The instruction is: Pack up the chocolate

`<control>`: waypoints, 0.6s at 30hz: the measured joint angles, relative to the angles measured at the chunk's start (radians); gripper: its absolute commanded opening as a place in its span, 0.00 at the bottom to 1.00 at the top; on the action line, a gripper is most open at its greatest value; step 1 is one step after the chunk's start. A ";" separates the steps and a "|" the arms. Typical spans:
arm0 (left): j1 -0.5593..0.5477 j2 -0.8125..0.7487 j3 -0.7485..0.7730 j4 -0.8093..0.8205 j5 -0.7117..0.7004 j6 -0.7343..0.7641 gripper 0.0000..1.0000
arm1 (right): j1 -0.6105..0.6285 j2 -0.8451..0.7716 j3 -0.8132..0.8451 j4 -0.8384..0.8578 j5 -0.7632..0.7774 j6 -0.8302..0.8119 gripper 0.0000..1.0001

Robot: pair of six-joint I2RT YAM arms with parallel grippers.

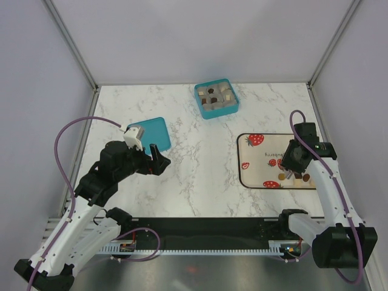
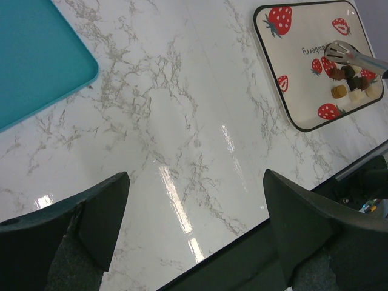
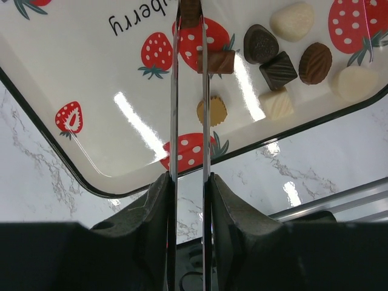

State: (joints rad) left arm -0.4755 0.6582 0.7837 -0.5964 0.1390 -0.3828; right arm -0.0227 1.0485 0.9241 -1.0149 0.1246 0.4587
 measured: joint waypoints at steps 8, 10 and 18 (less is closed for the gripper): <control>0.000 0.001 0.000 0.000 0.000 0.000 0.99 | 0.000 0.002 0.070 0.008 -0.040 -0.033 0.31; 0.000 0.002 0.000 0.000 0.000 0.000 0.99 | 0.000 0.011 0.110 0.013 -0.057 -0.040 0.31; 0.000 0.005 0.000 0.000 -0.001 0.000 0.99 | 0.043 0.178 0.309 0.061 -0.120 -0.036 0.30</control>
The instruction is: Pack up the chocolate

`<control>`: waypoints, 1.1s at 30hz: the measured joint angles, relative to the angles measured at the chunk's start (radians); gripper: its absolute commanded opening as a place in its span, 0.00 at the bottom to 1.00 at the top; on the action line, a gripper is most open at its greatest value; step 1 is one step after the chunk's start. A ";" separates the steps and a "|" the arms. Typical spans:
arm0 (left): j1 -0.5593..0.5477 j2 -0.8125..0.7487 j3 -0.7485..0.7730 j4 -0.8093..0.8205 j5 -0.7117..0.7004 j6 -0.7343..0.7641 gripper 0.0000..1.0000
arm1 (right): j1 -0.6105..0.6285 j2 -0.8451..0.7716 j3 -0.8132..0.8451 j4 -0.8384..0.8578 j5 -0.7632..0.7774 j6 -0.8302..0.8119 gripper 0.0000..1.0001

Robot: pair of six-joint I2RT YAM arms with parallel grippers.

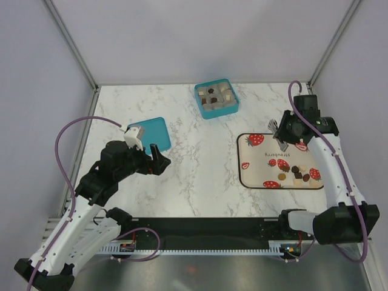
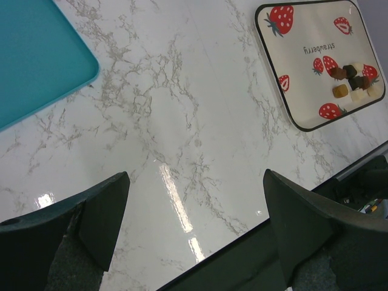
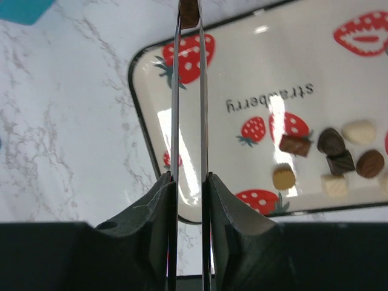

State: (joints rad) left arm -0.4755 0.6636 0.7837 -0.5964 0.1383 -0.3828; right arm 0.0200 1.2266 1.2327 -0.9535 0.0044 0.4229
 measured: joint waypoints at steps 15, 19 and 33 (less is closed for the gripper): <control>0.000 0.003 0.000 0.000 -0.005 0.000 0.99 | 0.294 0.571 0.546 0.129 0.068 0.000 0.30; 0.000 0.006 0.000 0.000 -0.005 0.000 0.99 | 0.327 0.686 0.654 0.132 0.104 -0.024 0.30; 0.000 0.012 0.000 0.000 -0.005 0.000 0.99 | 0.346 0.771 0.684 0.122 0.208 -0.083 0.32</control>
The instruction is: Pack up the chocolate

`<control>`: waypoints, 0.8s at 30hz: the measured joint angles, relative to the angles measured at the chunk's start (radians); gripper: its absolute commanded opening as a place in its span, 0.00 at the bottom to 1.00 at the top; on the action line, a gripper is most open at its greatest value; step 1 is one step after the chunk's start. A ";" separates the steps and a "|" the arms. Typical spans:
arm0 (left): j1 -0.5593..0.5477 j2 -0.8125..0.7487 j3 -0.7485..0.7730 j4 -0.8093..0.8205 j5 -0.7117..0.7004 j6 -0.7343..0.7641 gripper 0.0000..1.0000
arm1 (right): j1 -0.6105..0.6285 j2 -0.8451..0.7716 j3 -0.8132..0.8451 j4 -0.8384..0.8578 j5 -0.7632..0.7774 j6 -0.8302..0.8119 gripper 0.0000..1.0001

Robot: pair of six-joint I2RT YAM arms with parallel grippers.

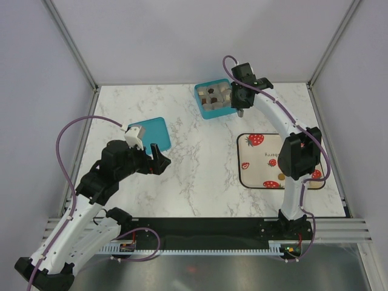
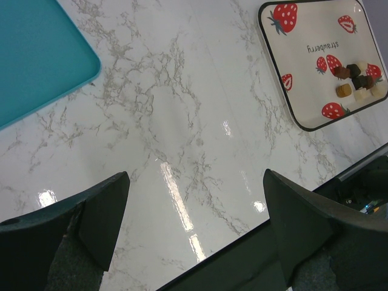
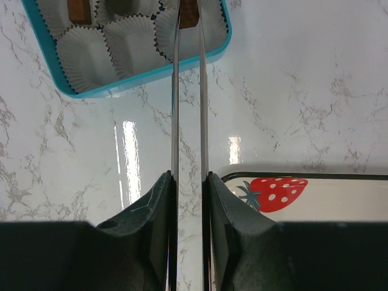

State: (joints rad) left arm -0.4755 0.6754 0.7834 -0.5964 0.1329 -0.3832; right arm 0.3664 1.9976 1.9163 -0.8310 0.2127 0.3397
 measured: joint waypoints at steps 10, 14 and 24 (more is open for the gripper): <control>0.000 0.001 0.000 0.000 0.000 0.000 0.99 | 0.000 0.059 0.000 0.005 0.004 -0.009 0.33; 0.000 0.001 0.000 0.000 0.000 0.000 0.99 | 0.000 0.066 0.000 0.008 0.005 -0.014 0.34; 0.000 0.005 0.000 0.000 0.000 0.000 0.99 | 0.000 0.066 0.000 0.008 0.007 -0.016 0.37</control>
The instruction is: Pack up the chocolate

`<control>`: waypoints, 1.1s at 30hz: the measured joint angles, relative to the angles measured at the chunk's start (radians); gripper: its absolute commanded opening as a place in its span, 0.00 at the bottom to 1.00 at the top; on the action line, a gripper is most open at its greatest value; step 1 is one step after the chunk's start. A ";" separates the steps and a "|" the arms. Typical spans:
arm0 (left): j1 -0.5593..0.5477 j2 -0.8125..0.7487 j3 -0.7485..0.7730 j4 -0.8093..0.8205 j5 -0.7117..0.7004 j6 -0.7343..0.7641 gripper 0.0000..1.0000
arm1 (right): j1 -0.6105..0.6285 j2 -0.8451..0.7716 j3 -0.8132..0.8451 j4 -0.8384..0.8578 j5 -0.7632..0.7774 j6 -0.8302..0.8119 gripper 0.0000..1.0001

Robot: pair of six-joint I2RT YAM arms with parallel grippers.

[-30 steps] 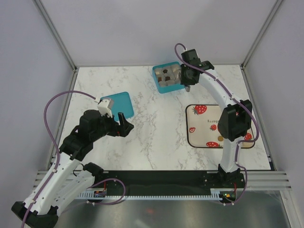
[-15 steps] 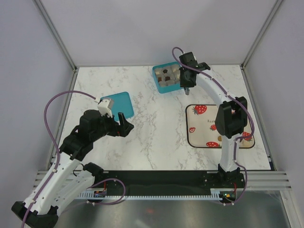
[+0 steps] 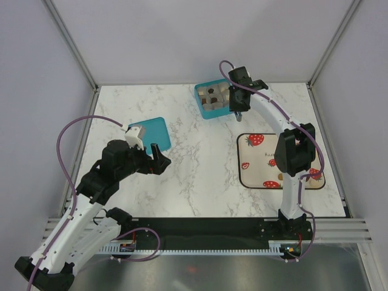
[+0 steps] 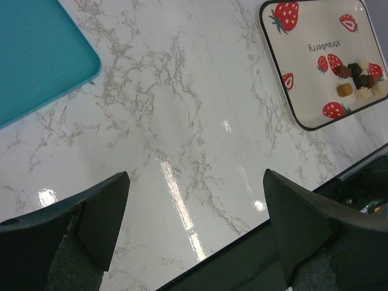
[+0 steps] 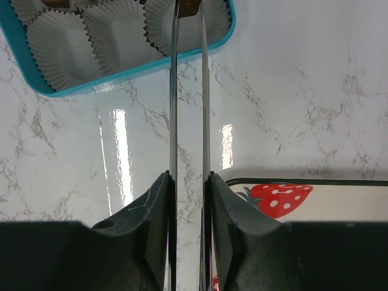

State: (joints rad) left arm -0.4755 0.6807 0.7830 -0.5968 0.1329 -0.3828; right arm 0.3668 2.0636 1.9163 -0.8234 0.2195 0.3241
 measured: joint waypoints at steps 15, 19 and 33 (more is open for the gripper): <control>0.000 0.000 -0.001 0.000 0.000 0.000 0.99 | 0.003 -0.002 0.000 -0.008 0.022 -0.007 0.40; 0.000 0.000 -0.001 0.000 0.000 0.000 0.99 | 0.003 -0.003 0.000 -0.012 0.026 -0.008 0.41; 0.000 0.000 -0.001 0.000 0.000 0.000 0.99 | 0.003 -0.003 0.005 -0.028 0.029 -0.014 0.42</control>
State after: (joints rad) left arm -0.4755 0.6807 0.7818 -0.5964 0.1326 -0.3828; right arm 0.3695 2.0605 1.9217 -0.8516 0.2481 0.3096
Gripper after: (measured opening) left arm 0.993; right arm 0.424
